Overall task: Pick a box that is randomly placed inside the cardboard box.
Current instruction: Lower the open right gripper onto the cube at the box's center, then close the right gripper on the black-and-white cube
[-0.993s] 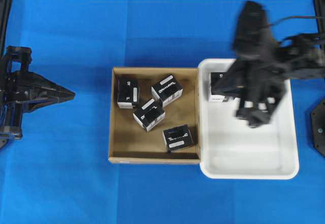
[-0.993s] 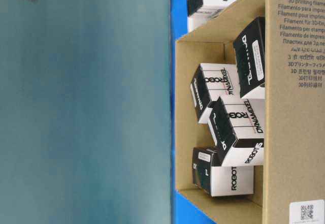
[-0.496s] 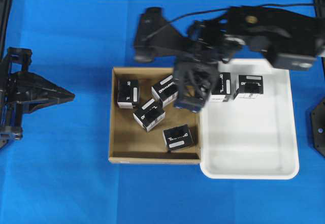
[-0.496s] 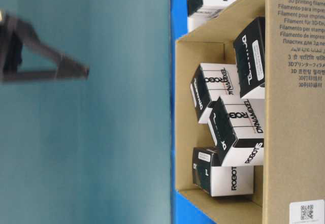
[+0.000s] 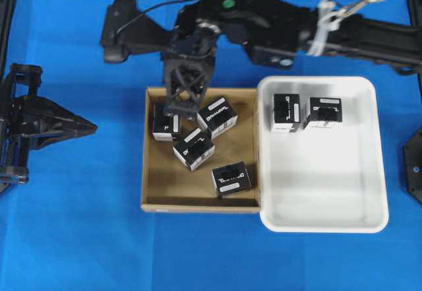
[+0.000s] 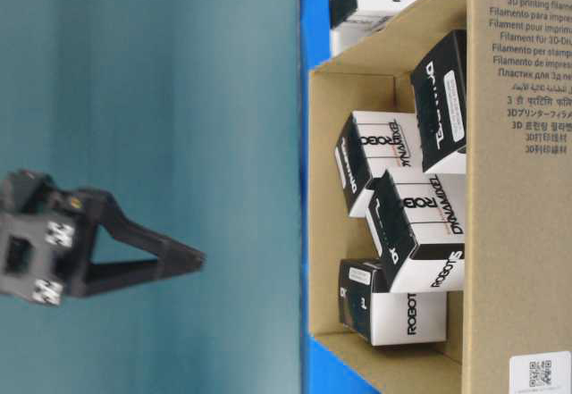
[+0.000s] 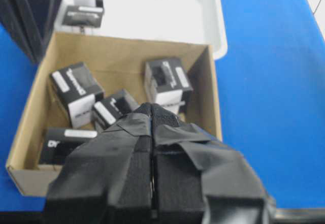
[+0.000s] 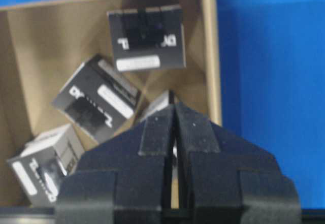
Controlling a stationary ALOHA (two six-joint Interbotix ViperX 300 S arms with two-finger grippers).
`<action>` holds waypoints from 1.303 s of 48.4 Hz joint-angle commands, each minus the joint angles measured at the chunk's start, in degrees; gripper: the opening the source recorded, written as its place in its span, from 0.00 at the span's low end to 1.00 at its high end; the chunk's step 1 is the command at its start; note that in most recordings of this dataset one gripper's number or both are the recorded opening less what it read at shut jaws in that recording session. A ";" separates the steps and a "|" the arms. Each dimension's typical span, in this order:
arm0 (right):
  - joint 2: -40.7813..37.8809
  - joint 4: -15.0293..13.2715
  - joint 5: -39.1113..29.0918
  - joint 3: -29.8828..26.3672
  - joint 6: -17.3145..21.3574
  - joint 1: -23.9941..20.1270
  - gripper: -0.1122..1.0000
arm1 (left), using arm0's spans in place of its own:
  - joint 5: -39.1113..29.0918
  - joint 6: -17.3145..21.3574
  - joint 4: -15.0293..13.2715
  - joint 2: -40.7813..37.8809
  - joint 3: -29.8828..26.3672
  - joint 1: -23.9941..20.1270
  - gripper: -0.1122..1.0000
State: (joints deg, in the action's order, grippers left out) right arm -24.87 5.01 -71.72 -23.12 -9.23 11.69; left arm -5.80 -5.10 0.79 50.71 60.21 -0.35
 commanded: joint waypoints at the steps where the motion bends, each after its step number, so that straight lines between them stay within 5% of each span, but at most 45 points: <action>1: -1.23 0.18 -0.88 -1.49 -0.35 -0.35 0.12 | 0.26 -0.09 0.18 -0.26 -1.58 0.09 0.04; 13: -1.76 1.93 -2.20 1.49 -3.25 -2.64 0.14 | 0.26 -0.09 0.18 -0.18 -1.67 0.18 0.04; 23: -2.02 1.93 1.05 5.19 -15.03 -5.54 0.24 | 0.26 -0.44 0.18 -0.26 -1.67 0.26 0.04; 29: -1.76 1.93 2.55 8.17 -20.30 -6.50 0.44 | 0.26 -2.55 0.18 -0.09 -1.76 0.35 0.04; 37: -0.88 0.88 5.80 12.04 -20.21 -7.38 0.86 | 0.35 -4.22 0.18 -0.26 -1.76 0.79 0.04; 41: -0.53 -0.62 8.96 13.80 -20.48 -7.47 0.98 | 0.35 -4.13 0.09 -0.35 -1.93 1.32 0.04; 63: -1.32 -1.67 14.68 18.63 -21.01 -7.82 0.99 | 0.35 -4.22 0.18 -0.26 -2.11 1.67 0.04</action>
State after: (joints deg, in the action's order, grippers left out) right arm -25.58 3.43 -57.57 -4.66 -30.15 4.22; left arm -5.80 -9.23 0.79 50.71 59.77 1.23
